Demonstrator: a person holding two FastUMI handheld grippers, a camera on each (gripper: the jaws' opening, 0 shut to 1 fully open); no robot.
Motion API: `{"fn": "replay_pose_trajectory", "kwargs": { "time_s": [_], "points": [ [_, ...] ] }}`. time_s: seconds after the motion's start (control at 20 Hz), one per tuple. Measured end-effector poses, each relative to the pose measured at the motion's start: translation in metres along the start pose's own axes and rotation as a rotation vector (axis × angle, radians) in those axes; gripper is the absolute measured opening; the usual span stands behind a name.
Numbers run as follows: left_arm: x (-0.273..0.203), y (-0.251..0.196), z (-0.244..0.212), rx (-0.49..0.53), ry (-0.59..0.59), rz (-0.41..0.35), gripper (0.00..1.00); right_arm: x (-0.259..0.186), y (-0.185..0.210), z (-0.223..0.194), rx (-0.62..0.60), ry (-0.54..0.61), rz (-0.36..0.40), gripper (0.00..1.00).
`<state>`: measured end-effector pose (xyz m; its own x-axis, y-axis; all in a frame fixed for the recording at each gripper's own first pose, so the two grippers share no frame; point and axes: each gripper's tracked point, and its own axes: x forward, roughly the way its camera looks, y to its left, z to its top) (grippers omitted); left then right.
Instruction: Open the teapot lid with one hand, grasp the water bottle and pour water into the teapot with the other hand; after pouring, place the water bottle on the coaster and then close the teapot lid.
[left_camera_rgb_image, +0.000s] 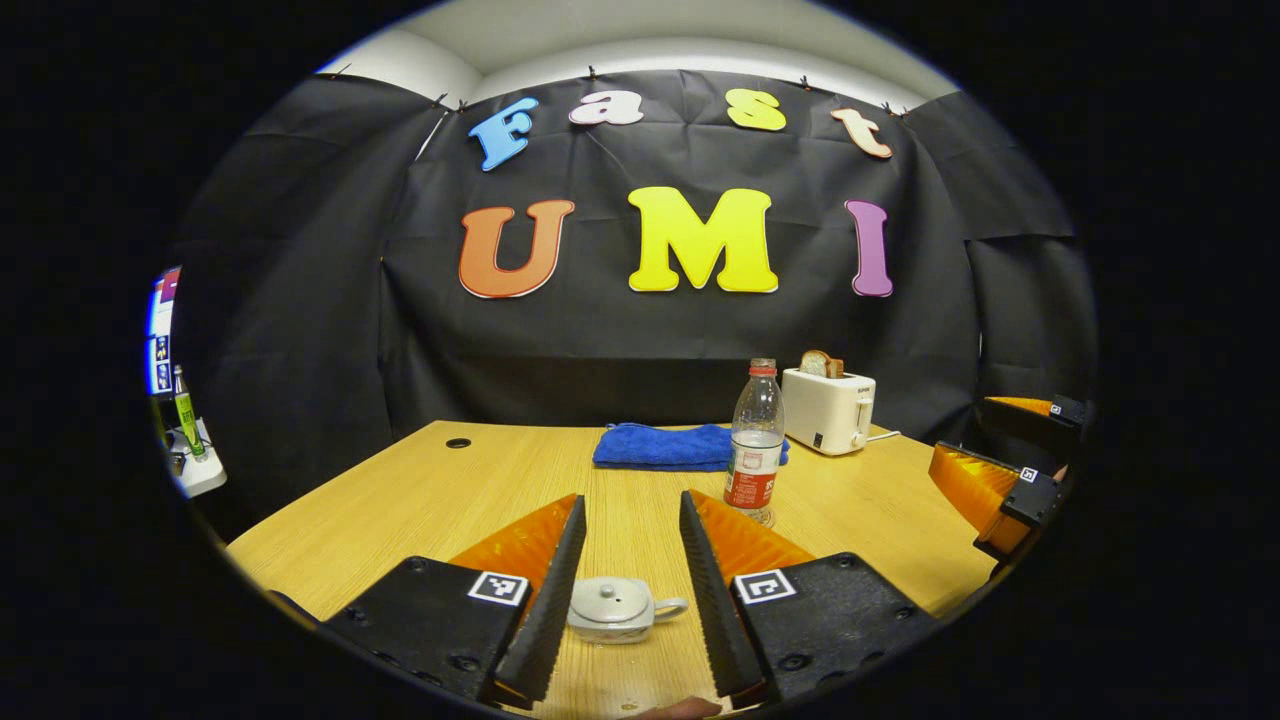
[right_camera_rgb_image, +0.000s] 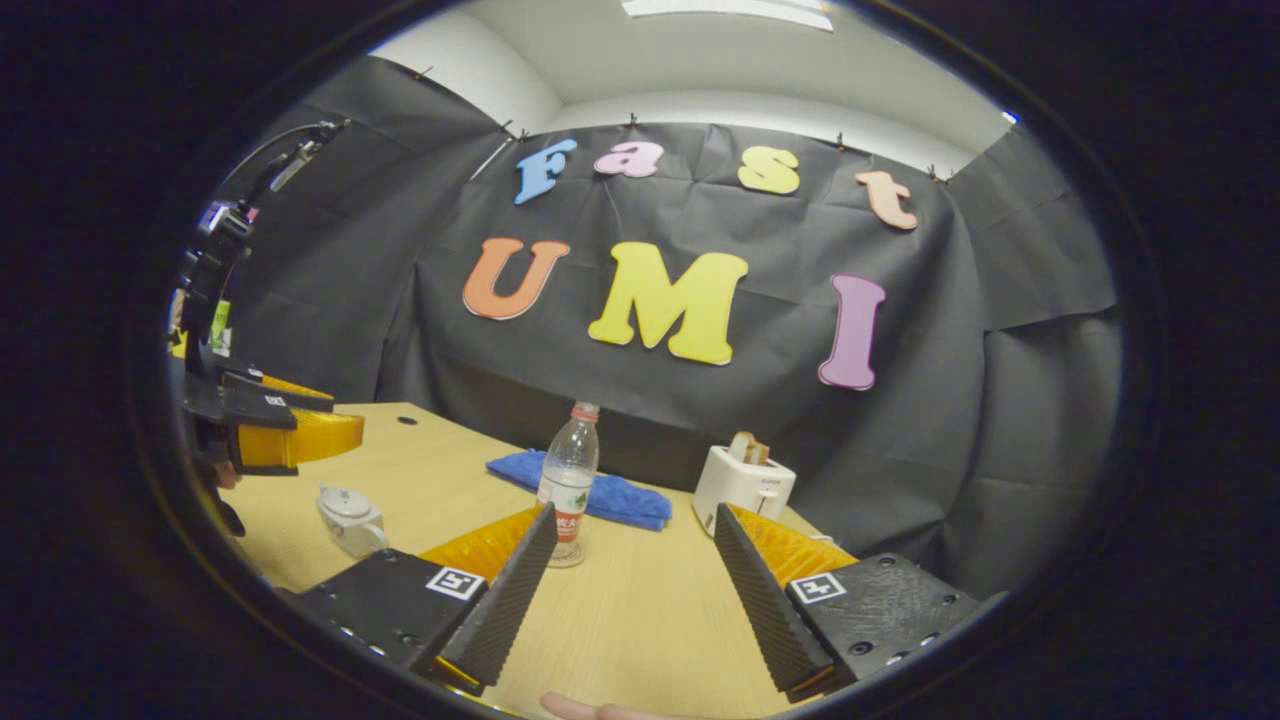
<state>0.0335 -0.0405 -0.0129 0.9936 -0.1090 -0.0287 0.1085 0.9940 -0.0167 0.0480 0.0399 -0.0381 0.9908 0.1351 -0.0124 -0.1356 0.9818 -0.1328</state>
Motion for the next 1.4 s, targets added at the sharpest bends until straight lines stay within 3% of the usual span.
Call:
{"fn": "replay_pose_trajectory", "kwargs": {
  "time_s": [0.1, 0.15, 0.25, 0.3, 0.6, 0.9, 1.1, 1.4],
  "points": [
    [-0.008, -0.002, 0.011, -0.008, -0.014, -0.007, 0.81, -0.009, -0.004, 0.012, 0.030, -0.006, -0.015, 0.98],
    [-0.011, -0.003, 0.017, -0.010, -0.024, -0.012, 0.85, -0.011, -0.007, 0.014, 0.044, -0.003, -0.023, 0.95],
    [-0.020, -0.001, 0.025, -0.020, -0.031, -0.008, 0.96, -0.015, -0.012, 0.009, 0.083, 0.041, -0.040, 0.98],
    [-0.023, 0.000, 0.028, -0.029, -0.032, -0.009, 0.98, -0.014, -0.013, 0.004, 0.111, 0.069, -0.040, 0.95],
    [-0.027, 0.010, 0.026, -0.014, -0.012, 0.010, 0.98, -0.011, -0.017, -0.011, 0.190, 0.141, -0.042, 0.98],
    [-0.024, 0.002, 0.018, 0.006, 0.011, -0.002, 0.98, -0.014, -0.027, -0.008, 0.171, 0.134, -0.074, 0.95],
    [-0.023, 0.014, 0.015, 0.055, 0.009, 0.043, 0.98, -0.014, -0.027, -0.011, 0.174, 0.139, -0.075, 0.98],
    [-0.020, 0.021, 0.011, 0.029, 0.029, 0.065, 0.98, -0.007, -0.024, -0.021, 0.181, 0.167, -0.062, 0.95]
  ]
}}
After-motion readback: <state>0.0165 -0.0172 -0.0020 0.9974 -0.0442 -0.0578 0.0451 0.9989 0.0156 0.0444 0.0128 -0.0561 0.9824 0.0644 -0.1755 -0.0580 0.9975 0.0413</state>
